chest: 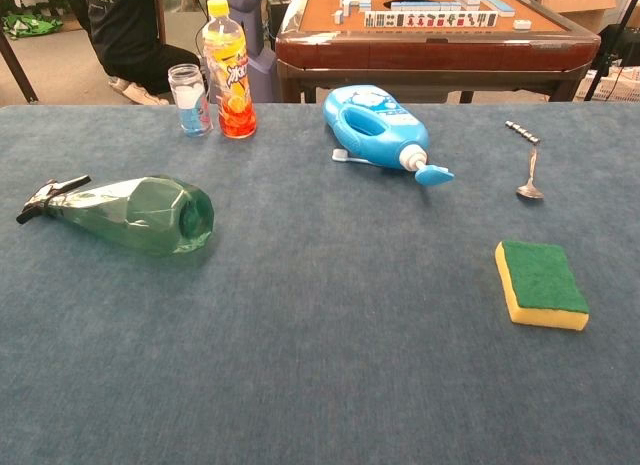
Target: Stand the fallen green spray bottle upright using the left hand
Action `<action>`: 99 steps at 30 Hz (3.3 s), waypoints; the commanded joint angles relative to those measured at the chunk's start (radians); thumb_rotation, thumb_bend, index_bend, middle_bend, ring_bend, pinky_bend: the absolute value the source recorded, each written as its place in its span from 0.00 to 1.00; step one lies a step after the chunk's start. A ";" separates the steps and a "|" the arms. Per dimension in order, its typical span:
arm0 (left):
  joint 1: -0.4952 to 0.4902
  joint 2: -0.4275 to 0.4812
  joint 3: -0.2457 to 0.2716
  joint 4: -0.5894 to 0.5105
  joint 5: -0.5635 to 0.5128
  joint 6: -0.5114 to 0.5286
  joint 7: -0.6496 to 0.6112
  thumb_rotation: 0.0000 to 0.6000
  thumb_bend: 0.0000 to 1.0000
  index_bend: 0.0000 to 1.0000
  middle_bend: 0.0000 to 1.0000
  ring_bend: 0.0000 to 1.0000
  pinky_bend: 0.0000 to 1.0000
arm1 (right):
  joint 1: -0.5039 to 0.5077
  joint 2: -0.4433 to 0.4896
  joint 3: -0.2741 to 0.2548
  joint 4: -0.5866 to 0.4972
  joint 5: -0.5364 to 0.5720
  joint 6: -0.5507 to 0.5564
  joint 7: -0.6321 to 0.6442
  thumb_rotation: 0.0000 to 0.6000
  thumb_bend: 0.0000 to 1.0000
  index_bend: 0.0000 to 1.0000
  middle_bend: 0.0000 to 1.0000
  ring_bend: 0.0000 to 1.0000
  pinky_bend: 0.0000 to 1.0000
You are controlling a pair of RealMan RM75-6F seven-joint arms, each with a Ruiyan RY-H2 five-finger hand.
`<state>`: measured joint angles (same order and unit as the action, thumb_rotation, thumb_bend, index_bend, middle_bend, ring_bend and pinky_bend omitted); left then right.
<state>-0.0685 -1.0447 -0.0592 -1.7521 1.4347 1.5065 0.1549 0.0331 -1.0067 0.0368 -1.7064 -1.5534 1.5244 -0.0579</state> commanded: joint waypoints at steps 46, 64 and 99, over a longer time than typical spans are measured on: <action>-0.240 0.105 -0.012 0.015 0.145 -0.312 -0.339 0.83 0.17 0.04 0.00 0.00 0.00 | 0.027 0.029 0.029 -0.039 0.011 -0.015 -0.055 1.00 0.26 0.10 0.08 0.00 0.00; -0.483 0.023 -0.062 -0.034 0.138 -0.541 -0.289 0.43 0.17 0.10 0.00 0.00 0.00 | 0.031 0.063 0.049 -0.073 0.029 -0.003 -0.083 1.00 0.26 0.10 0.08 0.00 0.00; -0.718 -0.132 -0.017 0.031 -0.403 -0.785 0.179 0.40 0.17 0.16 0.09 0.00 0.00 | 0.018 0.055 0.035 -0.039 0.034 -0.003 -0.029 1.00 0.26 0.10 0.08 0.00 0.00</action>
<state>-0.7792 -1.1862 -0.0924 -1.7034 1.0432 0.7197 0.3111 0.0510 -0.9513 0.0724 -1.7459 -1.5195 1.5219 -0.0872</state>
